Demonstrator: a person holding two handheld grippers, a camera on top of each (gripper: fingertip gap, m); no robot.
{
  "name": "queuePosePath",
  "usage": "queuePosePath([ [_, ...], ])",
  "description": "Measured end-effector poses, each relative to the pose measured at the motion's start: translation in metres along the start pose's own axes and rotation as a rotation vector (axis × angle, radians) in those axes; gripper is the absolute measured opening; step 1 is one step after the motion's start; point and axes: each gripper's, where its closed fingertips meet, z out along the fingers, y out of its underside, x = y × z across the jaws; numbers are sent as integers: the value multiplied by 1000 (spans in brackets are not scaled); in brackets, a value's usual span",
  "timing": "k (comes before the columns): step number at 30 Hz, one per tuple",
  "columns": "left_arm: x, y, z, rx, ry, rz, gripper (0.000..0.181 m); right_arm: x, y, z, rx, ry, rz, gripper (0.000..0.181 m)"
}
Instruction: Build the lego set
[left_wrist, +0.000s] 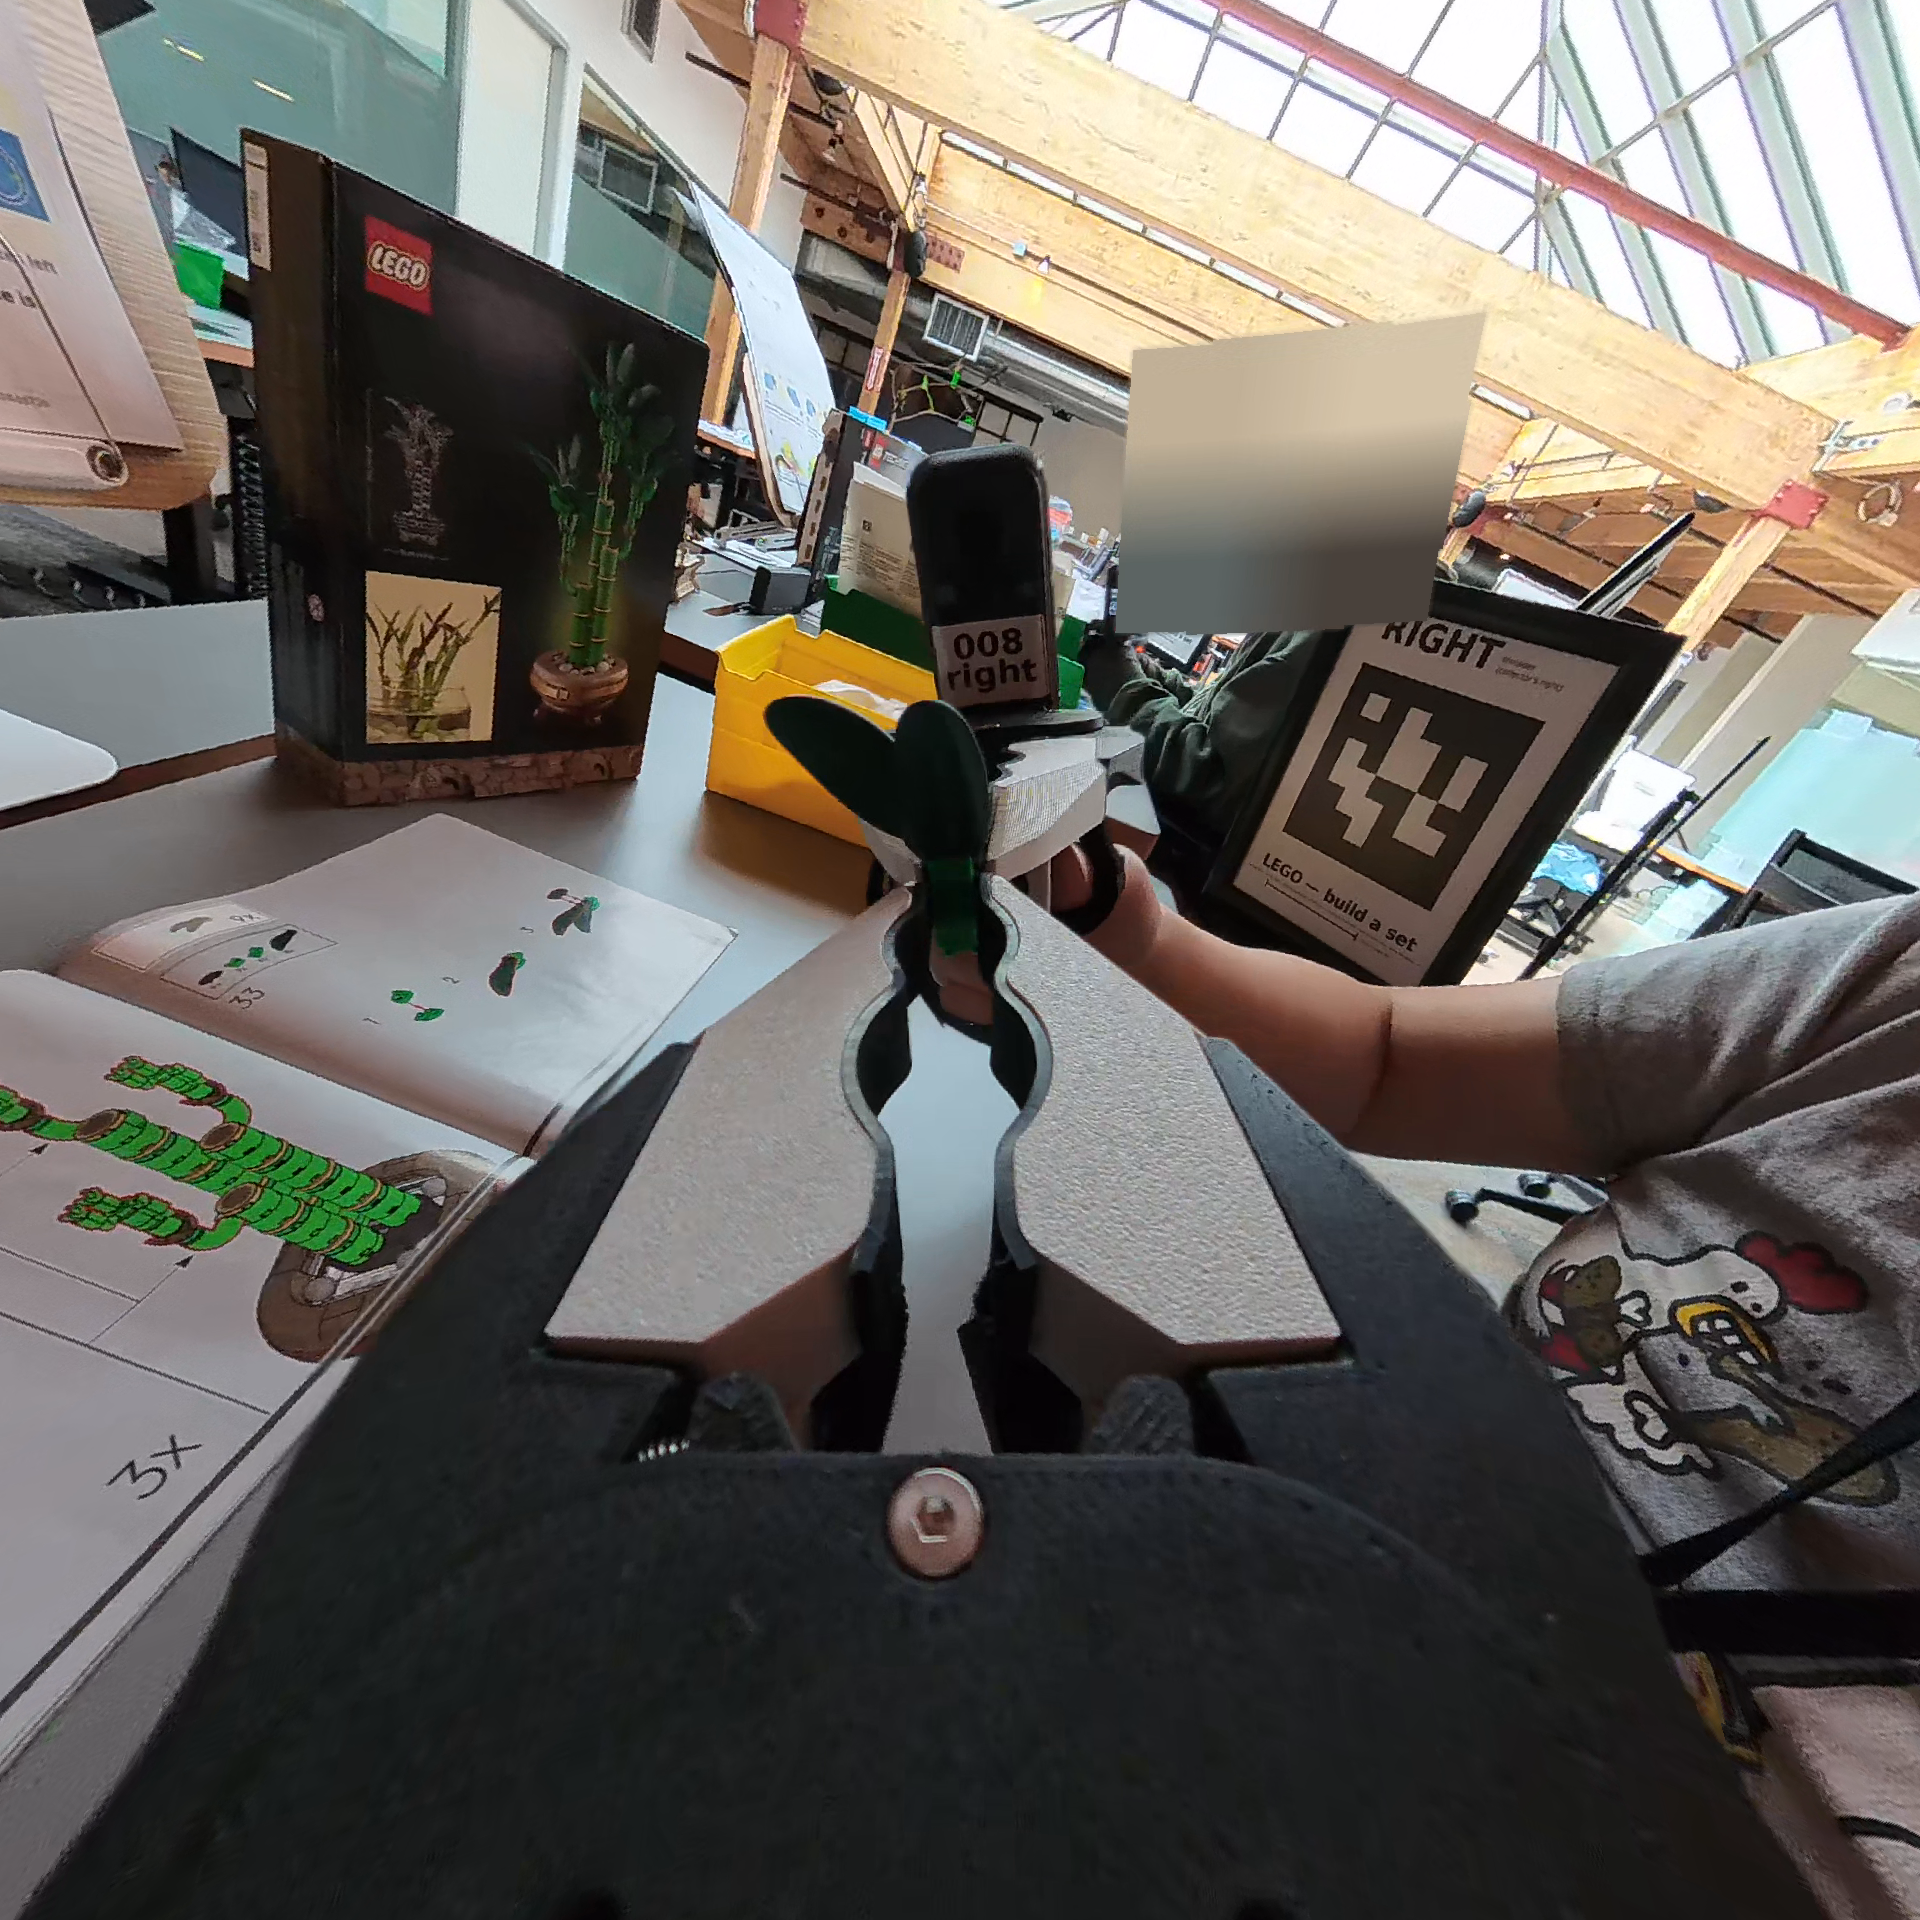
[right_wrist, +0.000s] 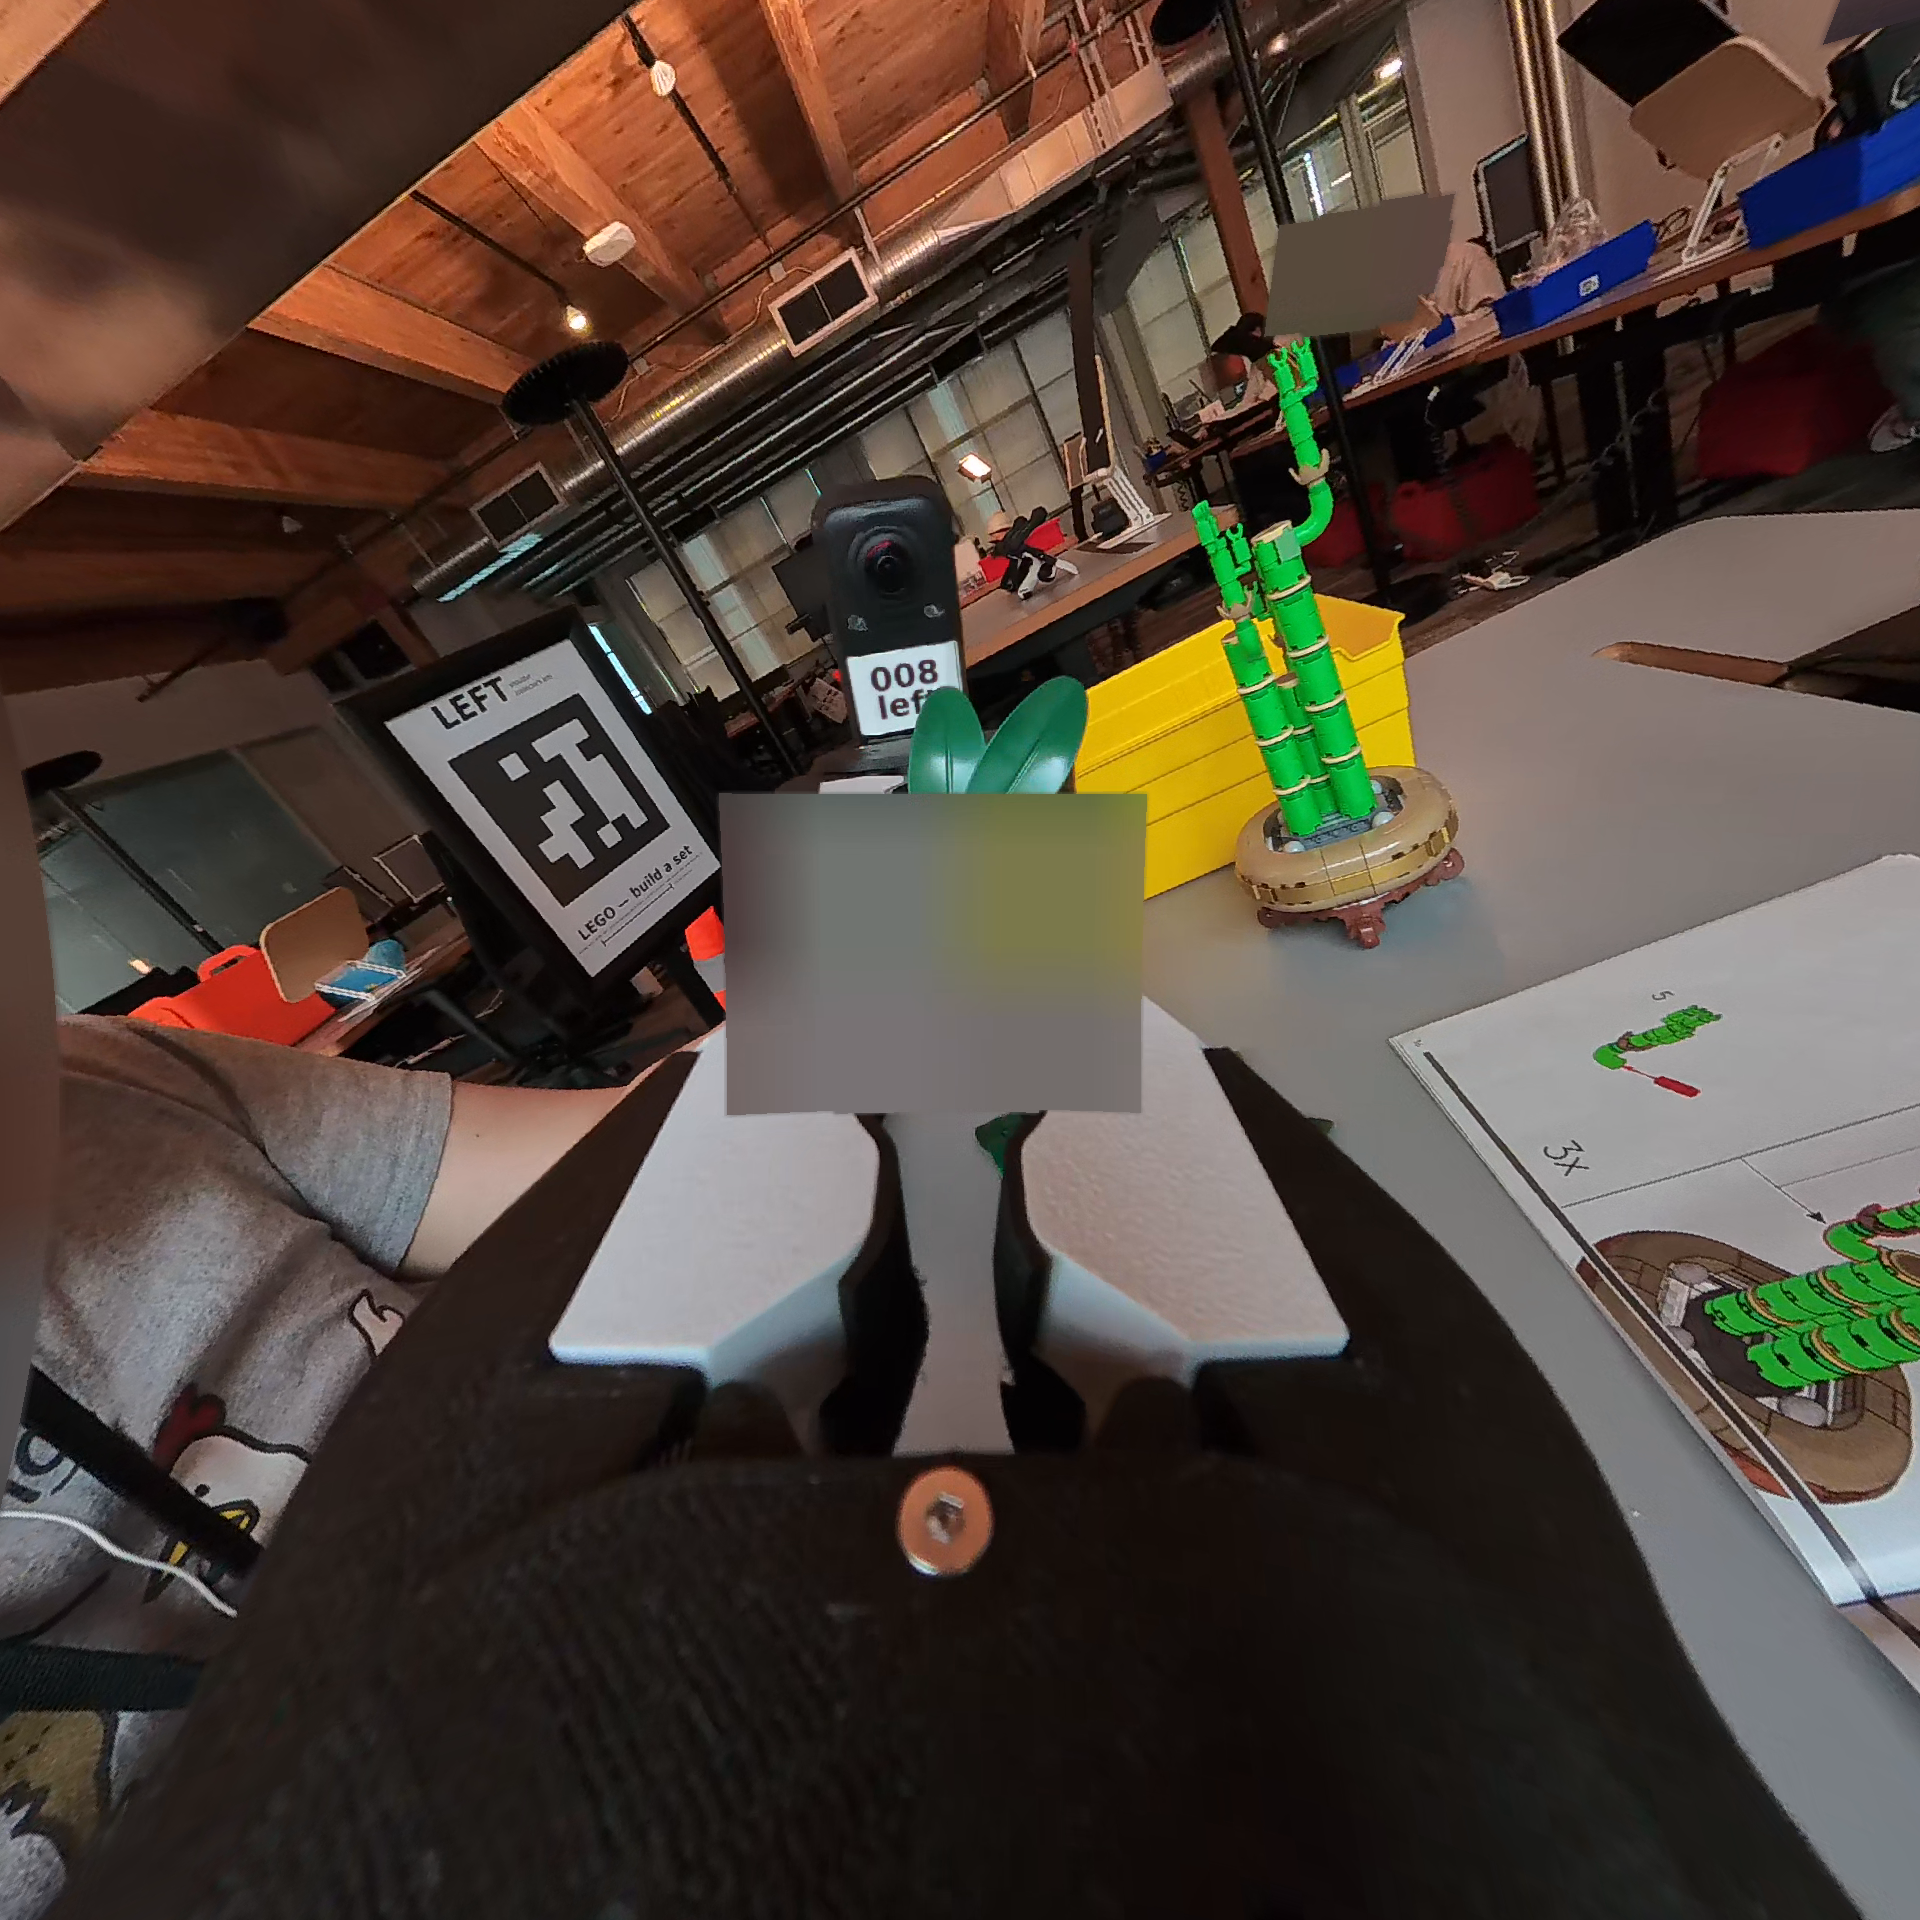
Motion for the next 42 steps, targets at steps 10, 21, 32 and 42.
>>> queuePosePath([
  [10,16,-1,-3,-27,85,1,5,-16,1,1,-12,-103,21,6],
  [21,11,6,-3,-76,57,18,6,-10,8,0,-71,-69,8,5],
  [32,8,13,-2,-126,30,16,6,-7,14,-2,-147,-20,14,6],
  [42,2,16,-2,-168,-44,89,6,0,18,-1,-183,54,-24,6],
])
